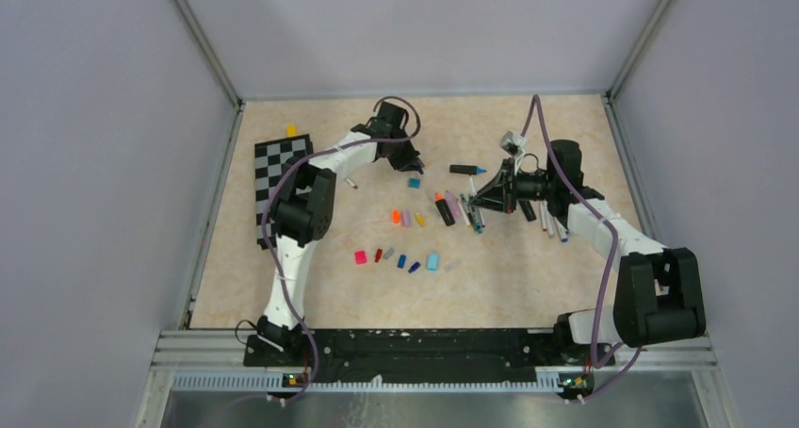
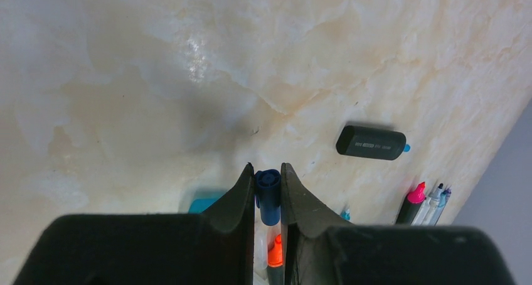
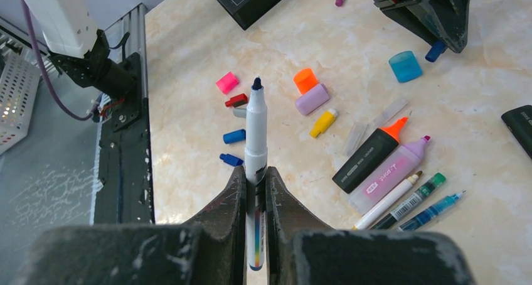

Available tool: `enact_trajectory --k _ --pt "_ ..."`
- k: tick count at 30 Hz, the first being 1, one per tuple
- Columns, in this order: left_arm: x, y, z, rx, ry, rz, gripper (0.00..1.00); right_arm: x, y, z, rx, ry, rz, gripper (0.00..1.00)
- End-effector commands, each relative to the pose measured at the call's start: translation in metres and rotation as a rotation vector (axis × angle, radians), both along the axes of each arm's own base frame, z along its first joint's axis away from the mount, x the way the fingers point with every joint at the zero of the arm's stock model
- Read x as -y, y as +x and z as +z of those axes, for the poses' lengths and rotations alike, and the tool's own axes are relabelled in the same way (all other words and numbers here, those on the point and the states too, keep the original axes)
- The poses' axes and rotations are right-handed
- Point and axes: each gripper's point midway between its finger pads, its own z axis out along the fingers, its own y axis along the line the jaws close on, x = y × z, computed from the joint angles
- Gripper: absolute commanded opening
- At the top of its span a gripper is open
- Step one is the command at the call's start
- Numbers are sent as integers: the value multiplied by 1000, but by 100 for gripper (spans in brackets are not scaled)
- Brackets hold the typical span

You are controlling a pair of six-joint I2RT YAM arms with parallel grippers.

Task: Open the pen caps
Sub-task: Place the pen cap at the center of the board.

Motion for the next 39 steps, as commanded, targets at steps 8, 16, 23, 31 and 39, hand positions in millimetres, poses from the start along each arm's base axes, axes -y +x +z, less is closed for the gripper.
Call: enact_trajectory --k 8,16,23,31,39 --pt "9 12 2 15 -21 -7 12 4 5 7 62 11 24 0" --pt "12 11 0 15 -30 -25 21 7 7 8 63 12 14 0" --pt "9 12 4 24 -25 -28 28 12 10 8 62 12 0 0" --pt "6 13 9 39 -26 -29 29 18 14 9 59 12 -22 0" --pt "1 14 16 59 -24 -26 32 24 17 8 58 9 -44 0"
